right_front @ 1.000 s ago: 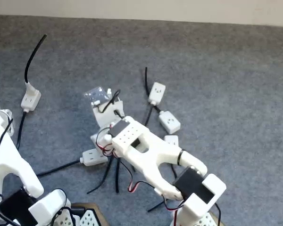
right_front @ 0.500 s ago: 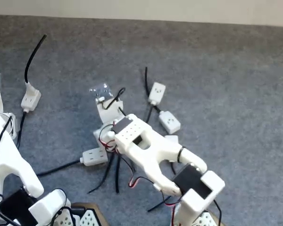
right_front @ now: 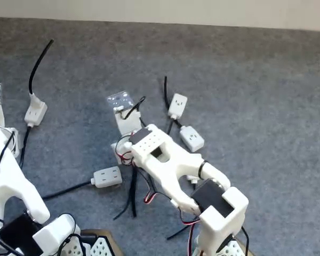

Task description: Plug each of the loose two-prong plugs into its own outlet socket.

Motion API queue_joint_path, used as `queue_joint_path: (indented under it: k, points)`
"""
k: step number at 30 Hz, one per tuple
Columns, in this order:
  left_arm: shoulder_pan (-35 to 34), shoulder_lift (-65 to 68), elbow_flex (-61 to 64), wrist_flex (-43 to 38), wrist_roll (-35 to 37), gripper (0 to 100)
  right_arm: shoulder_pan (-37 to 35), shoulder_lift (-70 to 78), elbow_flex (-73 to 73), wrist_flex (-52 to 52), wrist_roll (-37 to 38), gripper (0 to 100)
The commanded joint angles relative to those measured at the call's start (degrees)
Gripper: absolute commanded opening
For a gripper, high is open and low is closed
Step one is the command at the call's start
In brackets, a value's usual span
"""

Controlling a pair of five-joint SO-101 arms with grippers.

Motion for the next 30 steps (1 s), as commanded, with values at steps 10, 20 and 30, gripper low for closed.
queue_joint_path:
  k: [10,20,30]
  points:
    - [-1.8,-0.4,-0.3,-0.8,-0.7,22,23.8,-5.1,-23.2,26.1,27.3,3.6]
    - [-1.7,-0.5,0.9,-0.8,-0.7,22,30.8,6.7,-42.1,37.3,38.6,3.6]
    - [-2.1,-0.5,1.2,-0.8,-0.8,22,19.4,10.4,-41.3,42.2,38.5,3.9]
